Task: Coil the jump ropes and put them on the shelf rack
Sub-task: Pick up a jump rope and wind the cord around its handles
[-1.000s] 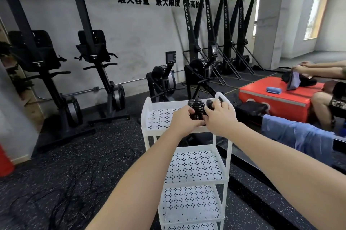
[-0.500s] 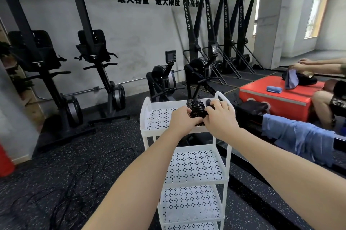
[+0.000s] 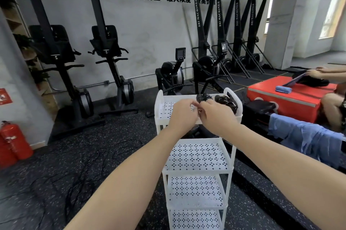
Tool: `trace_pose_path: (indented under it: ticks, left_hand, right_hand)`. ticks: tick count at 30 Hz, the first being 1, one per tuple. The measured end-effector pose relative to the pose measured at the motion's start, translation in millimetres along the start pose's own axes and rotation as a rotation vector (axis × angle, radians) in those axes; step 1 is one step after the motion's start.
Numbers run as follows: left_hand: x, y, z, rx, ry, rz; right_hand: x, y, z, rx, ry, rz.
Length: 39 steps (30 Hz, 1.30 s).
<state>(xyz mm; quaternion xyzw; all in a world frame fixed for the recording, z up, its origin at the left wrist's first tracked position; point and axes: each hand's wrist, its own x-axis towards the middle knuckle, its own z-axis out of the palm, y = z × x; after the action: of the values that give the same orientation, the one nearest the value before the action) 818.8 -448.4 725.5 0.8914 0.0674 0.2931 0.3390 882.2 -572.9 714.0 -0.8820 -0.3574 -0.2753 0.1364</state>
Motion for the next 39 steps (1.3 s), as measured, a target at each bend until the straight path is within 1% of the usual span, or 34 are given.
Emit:
trace_pose_path:
  ticks: [4, 7, 9, 13, 15, 17, 19, 23, 27, 31, 39]
  left_hand:
    - [-58.5, -22.2, -53.2, 0.01, 0.075, -0.017]
    - [-124.4, -62.3, -100.2, 0.112, 0.079, -0.105]
    - [-175.1, -95.8, -131.9, 0.236, 0.031, -0.193]
    - [-283.3, -166.7, -187.5, 0.551, -0.189, -0.462]
    - [-334.5, -208.0, -205.2, 0.597, -0.235, -0.564]
    - [-383.4, -253.7, -213.5, 0.591, -0.226, -0.656]
    - [-427.6, -299.2, -212.1, 0.58, -0.236, -0.737]
    - [-495.5, -380.7, -185.9, 0.578, -0.388, -0.854]
    - [-529.1, -444.6, -147.4, 0.54, -0.507, -0.927]
    - [-540.9, -503.7, -115.7, 0.524, -0.528, -0.987]
    - [-524.5, -600.4, -68.4, 0.523, -0.528, -1.06]
  right_hand:
    - [-25.9, -75.6, -9.9, 0.064, -0.069, -0.066]
    - [-57.5, -146.3, -1.3, 0.129, -0.157, -0.169]
    - [-86.3, -199.6, 9.8, 0.17, -0.237, -0.235]
    - [-150.8, -308.0, 51.0, 0.232, -0.468, -0.392]
    - [-183.4, -356.5, 80.9, 0.255, -0.61, -0.463]
    - [-216.1, -397.1, 117.5, 0.257, -0.753, -0.518]
    - [-248.5, -426.7, 158.2, 0.246, -0.859, -0.541]
    - [-304.8, -457.1, 245.4, 0.16, -1.024, -0.506]
    - [-335.8, -465.6, 325.3, 0.082, -1.174, -0.454]
    - [-345.9, -470.1, 391.0, 0.041, -1.263, -0.418]
    - [-332.8, -470.6, 482.4, 0.036, -1.327, -0.355]
